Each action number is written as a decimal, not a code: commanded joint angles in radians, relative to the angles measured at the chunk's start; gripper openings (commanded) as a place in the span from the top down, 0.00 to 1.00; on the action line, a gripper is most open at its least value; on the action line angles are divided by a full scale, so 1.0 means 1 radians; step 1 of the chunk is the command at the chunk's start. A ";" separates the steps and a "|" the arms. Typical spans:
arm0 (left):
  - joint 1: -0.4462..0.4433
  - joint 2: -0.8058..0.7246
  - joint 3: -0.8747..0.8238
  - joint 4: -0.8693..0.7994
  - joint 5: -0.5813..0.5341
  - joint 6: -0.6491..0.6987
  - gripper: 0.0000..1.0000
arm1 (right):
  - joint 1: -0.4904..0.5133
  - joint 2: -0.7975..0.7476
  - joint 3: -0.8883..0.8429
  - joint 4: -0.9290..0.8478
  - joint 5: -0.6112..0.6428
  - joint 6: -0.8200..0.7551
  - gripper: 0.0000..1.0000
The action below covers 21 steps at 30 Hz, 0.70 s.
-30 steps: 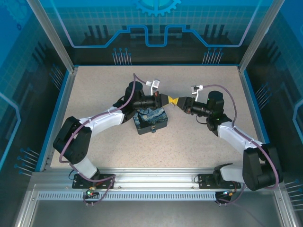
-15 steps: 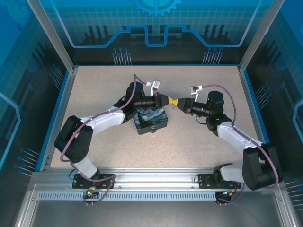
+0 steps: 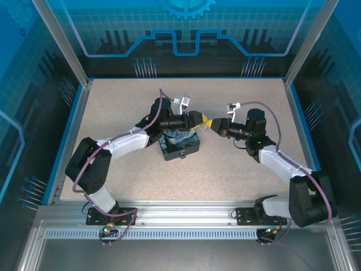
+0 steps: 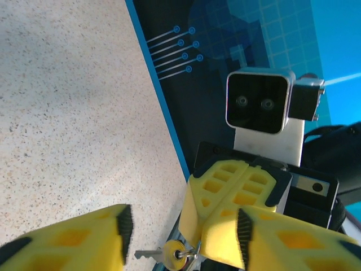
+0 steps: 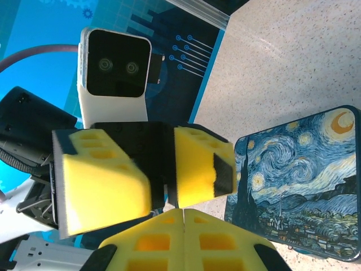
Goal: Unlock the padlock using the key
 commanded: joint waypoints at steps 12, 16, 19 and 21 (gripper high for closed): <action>-0.001 -0.076 -0.084 0.019 -0.117 -0.051 0.50 | 0.012 0.026 -0.036 0.076 0.068 0.138 1.00; -0.005 -0.067 -0.103 0.050 -0.124 -0.069 0.52 | 0.013 0.029 -0.038 0.099 0.069 0.163 1.00; -0.010 -0.058 -0.106 0.069 -0.129 -0.082 0.53 | 0.014 0.027 -0.038 0.112 0.070 0.178 1.00; -0.012 -0.052 -0.104 0.087 -0.132 -0.095 0.55 | 0.018 0.027 -0.034 0.111 0.070 0.182 1.00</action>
